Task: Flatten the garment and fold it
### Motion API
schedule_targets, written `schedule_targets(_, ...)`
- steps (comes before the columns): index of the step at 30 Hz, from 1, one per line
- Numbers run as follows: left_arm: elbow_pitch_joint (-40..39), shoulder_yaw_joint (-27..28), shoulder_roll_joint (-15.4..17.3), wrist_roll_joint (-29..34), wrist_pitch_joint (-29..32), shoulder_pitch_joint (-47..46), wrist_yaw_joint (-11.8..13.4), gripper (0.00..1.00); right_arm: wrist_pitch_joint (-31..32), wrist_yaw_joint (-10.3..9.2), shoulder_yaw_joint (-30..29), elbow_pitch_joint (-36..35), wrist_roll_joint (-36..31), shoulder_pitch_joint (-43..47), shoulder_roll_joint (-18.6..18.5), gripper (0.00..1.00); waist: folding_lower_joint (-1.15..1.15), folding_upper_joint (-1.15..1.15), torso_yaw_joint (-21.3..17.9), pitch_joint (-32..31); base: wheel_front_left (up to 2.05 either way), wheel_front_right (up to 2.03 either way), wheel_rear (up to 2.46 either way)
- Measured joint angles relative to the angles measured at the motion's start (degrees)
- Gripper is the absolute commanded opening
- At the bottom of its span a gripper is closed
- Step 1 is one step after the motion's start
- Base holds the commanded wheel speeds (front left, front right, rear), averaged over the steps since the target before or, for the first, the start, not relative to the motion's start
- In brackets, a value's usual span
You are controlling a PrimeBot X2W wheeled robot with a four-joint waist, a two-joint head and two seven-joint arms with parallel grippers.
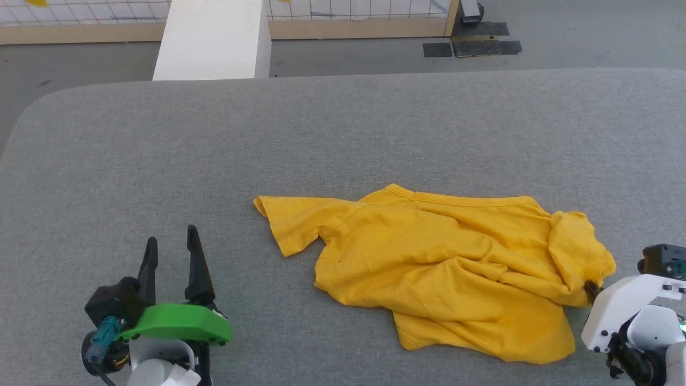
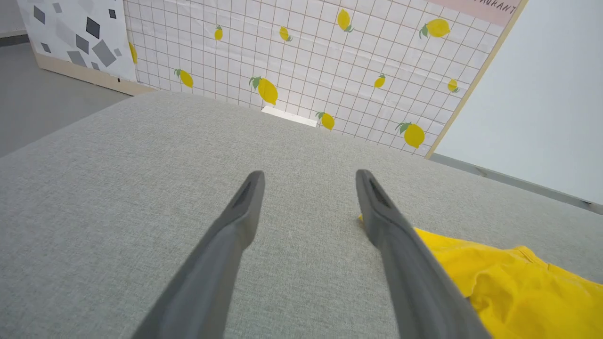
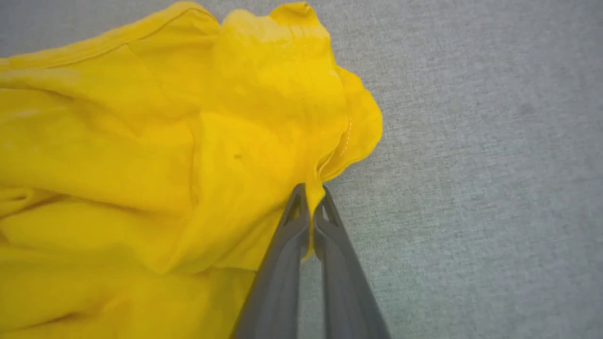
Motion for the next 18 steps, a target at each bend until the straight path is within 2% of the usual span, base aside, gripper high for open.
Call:
schedule_targets(5,2.8,-0.4,0.0,-1.9,0.2,-0.3,0.0,1.00,-5.8,0.00,-2.9,-2.9,5.0,0.5,0.3,1.00,0.00,0.00,0.1,-0.3,0.00,0.00,0.00)
schedule_targets(10,4.9,-2.2,0.0,-3.5,6.8,-5.1,0.1,1.00,-8.3,0.00,-6.1,-6.9,5.5,3.0,0.3,1.00,0.00,0.00,0.6,-0.5,0.00,0.00,0.00)
schedule_targets(14,8.7,-4.8,0.5,-3.5,19.2,-14.2,1.5,1.00,-8.0,0.00,-6.8,-9.4,5.4,3.4,0.3,1.00,0.00,0.00,0.3,0.2,0.00,0.00,0.00)
schedule_targets(18,15.0,-8.0,1.8,-2.3,34.3,-24.0,3.6,1.00,-7.1,0.00,-6.6,-11.0,5.4,3.3,0.3,1.00,0.00,0.00,-0.4,1.6,0.00,0.00,0.00)
